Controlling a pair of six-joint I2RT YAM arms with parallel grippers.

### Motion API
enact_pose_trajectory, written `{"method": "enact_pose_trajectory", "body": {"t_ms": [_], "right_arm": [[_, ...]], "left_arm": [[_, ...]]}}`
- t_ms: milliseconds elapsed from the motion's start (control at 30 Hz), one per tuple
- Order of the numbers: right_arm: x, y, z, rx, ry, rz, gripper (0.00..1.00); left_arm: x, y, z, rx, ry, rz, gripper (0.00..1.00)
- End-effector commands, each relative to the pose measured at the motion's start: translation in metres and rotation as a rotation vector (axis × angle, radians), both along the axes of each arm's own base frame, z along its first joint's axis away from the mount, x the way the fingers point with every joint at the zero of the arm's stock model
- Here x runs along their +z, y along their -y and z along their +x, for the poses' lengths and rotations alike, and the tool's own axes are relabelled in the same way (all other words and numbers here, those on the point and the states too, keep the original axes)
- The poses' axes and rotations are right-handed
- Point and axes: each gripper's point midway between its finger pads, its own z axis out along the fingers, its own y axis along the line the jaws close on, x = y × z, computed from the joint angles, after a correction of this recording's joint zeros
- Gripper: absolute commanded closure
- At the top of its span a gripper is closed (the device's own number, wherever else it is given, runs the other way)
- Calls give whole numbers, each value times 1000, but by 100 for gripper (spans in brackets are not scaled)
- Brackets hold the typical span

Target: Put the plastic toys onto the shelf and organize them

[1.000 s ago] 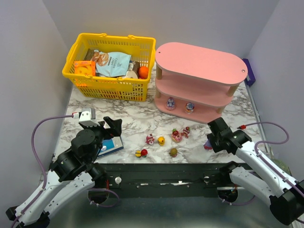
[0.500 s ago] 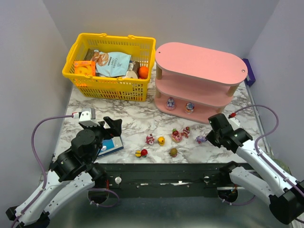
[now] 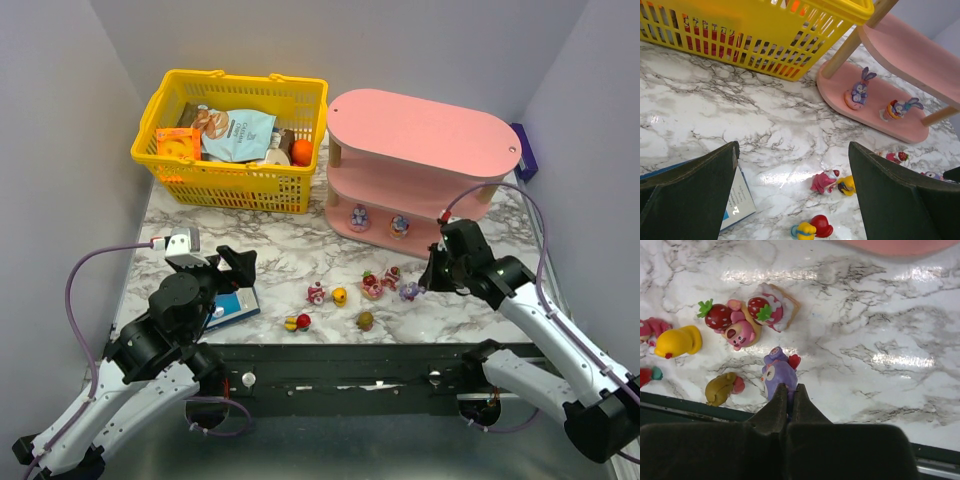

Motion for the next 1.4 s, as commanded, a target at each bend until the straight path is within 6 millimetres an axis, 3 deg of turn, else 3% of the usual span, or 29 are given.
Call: {"method": "enact_pose_trajectory", "body": {"t_ms": [0,233,533,933,1100,1367], "right_arm": [[2,-10,-5,142,-31,-30,99],[-18,-8,-12,113,-75,-223,99],[-27,-19,-15,133,-62,-300,99],[-30,-31,-13,159,-43,-445,73],[-25,-35,-15,156,-27,-461,54],[15,-34,-10,28,91,-334,37]], "left_arm": [[3,-3,1,17,14,-12,1],[4,-2,1,11,15,-15,1],[3,-2,0,11,15,-15,1],[2,-3,0,15,12,-10,1],[3,-3,0,15,13,-11,1],[5,-4,-1,12,20,-17,1]]}}
